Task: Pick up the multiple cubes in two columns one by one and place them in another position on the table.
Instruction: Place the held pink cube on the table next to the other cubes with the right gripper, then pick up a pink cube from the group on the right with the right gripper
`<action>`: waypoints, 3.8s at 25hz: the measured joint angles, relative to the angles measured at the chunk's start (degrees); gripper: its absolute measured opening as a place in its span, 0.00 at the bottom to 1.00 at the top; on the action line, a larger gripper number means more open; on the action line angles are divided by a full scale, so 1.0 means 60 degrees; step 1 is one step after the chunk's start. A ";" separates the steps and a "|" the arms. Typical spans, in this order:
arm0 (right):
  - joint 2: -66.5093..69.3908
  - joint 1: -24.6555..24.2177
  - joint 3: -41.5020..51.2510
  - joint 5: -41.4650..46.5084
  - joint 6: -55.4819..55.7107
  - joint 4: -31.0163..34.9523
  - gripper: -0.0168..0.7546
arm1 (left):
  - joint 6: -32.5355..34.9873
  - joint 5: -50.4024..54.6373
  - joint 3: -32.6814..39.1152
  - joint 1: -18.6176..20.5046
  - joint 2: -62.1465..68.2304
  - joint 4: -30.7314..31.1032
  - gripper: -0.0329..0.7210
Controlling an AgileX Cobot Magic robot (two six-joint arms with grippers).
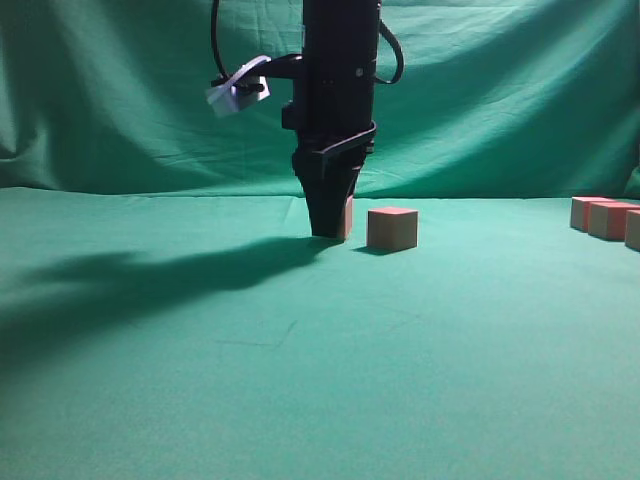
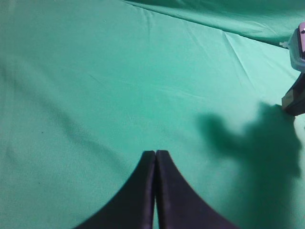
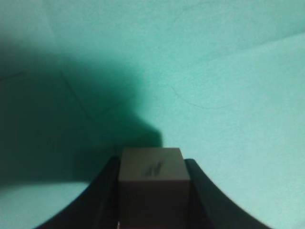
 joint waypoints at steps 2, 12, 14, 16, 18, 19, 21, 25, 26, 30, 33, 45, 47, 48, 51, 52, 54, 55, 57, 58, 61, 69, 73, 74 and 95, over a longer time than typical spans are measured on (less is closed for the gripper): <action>0.0098 0.0000 0.0000 0.0005 0.0000 0.0000 0.37 | 0.0000 0.0000 0.0000 0.0000 0.0000 0.0000 0.04; 0.0114 0.0000 -0.0025 0.0043 0.0020 0.0000 0.37 | 0.0000 0.0000 0.0000 0.0000 0.0000 0.0000 0.04; 0.0114 0.0000 -0.0025 0.0043 0.0020 0.0000 0.37 | 0.0000 0.0000 0.0000 0.0000 0.0000 0.0000 0.04; 0.0134 0.0000 -0.0025 0.0043 0.0039 0.0000 0.37 | 0.0000 0.0000 0.0000 0.0000 0.0000 0.0000 0.04; 0.0135 0.0000 -0.0035 0.0017 0.0061 -0.0071 0.52 | 0.0000 0.0000 0.0000 0.0000 0.0000 0.0000 0.04; 0.0135 0.0000 -0.0048 -0.0008 0.0061 -0.0131 0.58 | 0.0000 0.0000 0.0000 0.0000 0.0000 0.0000 0.04; 0.0135 0.0000 -0.0093 -0.0064 0.0075 -0.0192 0.69 | 0.0000 0.0000 0.0000 0.0000 0.0000 0.0000 0.04; 0.0118 -0.0017 -0.0129 -0.0100 0.0299 -0.0215 0.74 | 0.0000 0.0000 0.0000 0.0000 0.0000 0.0000 0.04; 0.0099 -0.0017 -0.0156 -0.0042 0.0426 -0.0192 0.74 | 0.0000 0.0000 0.0000 0.0000 0.0000 0.0000 0.04; 0.0004 -0.0017 -0.0589 0.0525 0.1168 0.0042 0.78 | 0.0000 0.0000 0.0000 0.0000 0.0000 0.0000 0.04; -0.0382 -0.0017 -0.1086 0.1272 0.1668 0.0185 0.78 | 0.0000 0.0000 0.0000 0.0000 0.0000 0.0000 0.04; -0.3291 -0.0017 -0.1456 0.2253 0.4024 0.0092 0.78 | 0.0000 0.0000 0.0000 0.0000 0.0000 0.0000 0.04; -0.3933 -0.0017 -0.1456 0.2274 0.4774 -0.0054 0.78 | 0.0000 0.0000 0.0000 0.0000 0.0000 0.0000 0.04; -0.4281 -0.0017 -0.1417 0.2282 0.5065 -0.0143 0.78 | 0.0000 0.0000 0.0000 0.0000 0.0000 0.0000 0.04; -0.5417 -0.0017 -0.0740 0.2282 0.5537 -0.0502 0.78 | 0.0000 0.0000 0.0000 0.0000 0.0000 0.0000 0.04; -0.5750 -0.0017 -0.0430 0.2296 0.5685 -0.0641 0.78 | 0.0000 0.0000 0.0000 0.0000 0.0000 0.0000 0.04; -0.6493 -0.0017 0.0497 0.2321 0.6043 -0.1017 0.78 | 0.0000 0.0000 0.0000 0.0000 0.0000 0.0000 0.04; -0.6824 -0.0017 0.1036 0.2321 0.6210 -0.1163 0.78 | 0.0000 0.0000 0.0000 0.0000 0.0000 0.0000 0.04; -0.7356 -0.0017 0.2116 0.2329 0.6465 -0.1322 0.78 | 0.0000 0.0000 0.0000 0.0000 0.0000 0.0000 0.04; -0.7605 -0.0064 0.2729 0.2329 0.6575 -0.1322 0.78 | 0.0000 0.0000 0.0000 0.0000 0.0000 0.0000 0.04; -0.8125 -0.0486 0.4477 0.2293 0.6918 -0.1300 0.78 | 0.0000 0.0000 0.0000 0.0000 0.0000 0.0000 0.04; -0.8352 -0.3294 0.7910 0.1657 0.7786 -0.0439 0.78 | 0.0000 0.0000 0.0000 0.0000 0.0000 0.0000 0.04; -0.8369 -0.4181 0.8839 0.0439 0.7806 0.0365 0.78 | 0.0000 0.0000 0.0000 0.0000 0.0000 0.0000 0.04; -0.8369 -0.4231 0.8983 0.0214 0.7806 0.0403 0.78 | 0.0000 0.0000 0.0000 0.0000 0.0000 0.0000 0.04; -0.5938 -0.4706 0.8970 -0.2848 0.8052 0.0147 0.78 | 0.0000 0.0000 0.0000 0.0000 0.0000 0.0000 0.04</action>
